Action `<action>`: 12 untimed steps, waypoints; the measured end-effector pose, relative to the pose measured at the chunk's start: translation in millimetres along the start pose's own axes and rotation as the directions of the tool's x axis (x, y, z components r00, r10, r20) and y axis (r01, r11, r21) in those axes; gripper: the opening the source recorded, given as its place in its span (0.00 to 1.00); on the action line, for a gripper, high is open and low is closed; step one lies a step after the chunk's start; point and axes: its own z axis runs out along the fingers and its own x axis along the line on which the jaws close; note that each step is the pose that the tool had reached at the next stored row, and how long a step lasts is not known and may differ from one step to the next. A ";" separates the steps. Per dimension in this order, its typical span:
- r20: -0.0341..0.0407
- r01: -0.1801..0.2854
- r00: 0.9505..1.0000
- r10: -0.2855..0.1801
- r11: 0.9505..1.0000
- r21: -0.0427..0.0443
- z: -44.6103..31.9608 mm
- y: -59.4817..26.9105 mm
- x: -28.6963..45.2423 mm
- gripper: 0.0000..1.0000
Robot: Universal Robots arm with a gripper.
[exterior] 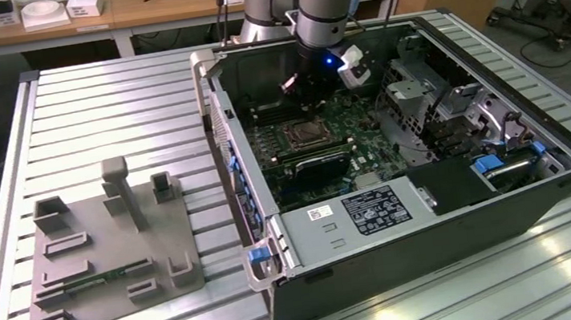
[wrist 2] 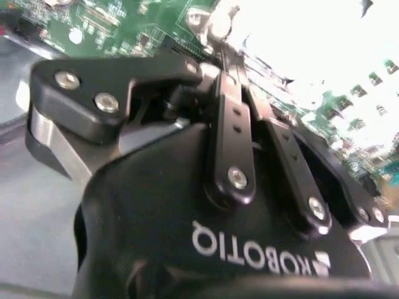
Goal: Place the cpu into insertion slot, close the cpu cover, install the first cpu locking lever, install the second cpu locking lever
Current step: 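Install the first cpu locking lever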
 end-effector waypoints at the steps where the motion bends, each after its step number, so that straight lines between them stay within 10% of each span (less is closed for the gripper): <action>1: 0.001 0.000 1.000 0.000 1.000 -0.008 0.2 0.2 -0.4 0.11; 6: 0.003 0.000 1.000 0.000 0.999 -0.037 -0.2 -0.3 -1.3 0.11; 12: 0.003 0.000 1.000 0.001 0.999 -0.039 -7.3 0.6 -2.1 0.11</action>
